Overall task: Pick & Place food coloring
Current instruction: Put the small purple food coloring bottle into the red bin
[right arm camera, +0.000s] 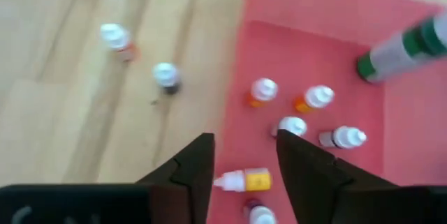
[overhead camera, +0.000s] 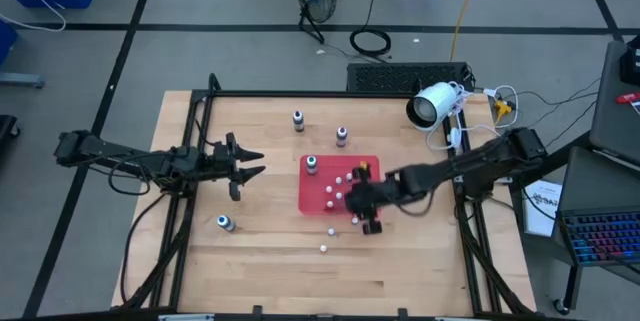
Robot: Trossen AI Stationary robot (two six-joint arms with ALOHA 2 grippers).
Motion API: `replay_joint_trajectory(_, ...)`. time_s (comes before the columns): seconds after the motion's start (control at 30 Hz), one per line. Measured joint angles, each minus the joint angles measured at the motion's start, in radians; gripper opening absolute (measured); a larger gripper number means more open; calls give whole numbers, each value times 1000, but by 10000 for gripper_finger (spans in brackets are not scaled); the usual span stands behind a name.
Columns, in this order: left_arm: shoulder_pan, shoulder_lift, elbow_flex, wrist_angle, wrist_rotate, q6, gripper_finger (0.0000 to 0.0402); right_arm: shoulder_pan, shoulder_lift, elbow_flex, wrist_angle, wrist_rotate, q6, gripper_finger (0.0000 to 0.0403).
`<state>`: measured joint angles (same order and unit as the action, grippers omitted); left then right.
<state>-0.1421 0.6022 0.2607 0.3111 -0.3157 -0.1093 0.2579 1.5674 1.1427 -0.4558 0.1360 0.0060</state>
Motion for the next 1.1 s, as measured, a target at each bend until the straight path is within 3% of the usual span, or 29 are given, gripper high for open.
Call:
replay_joint_trajectory(0.27, 0, 0, -1, -1, 0, 0, 170, 131, 131, 116, -143, 70, 135, 216)
replay_joint_trajectory(0.53, 0, 0, -1, 0, 0, 0, 170, 136, 231, 117, -209, 72, 138, 209)
replay_joint_trajectory(1.1, 0, 0, -1, 0, 0, 0, 170, 129, 236, 79, -133, 18, 139, 201)
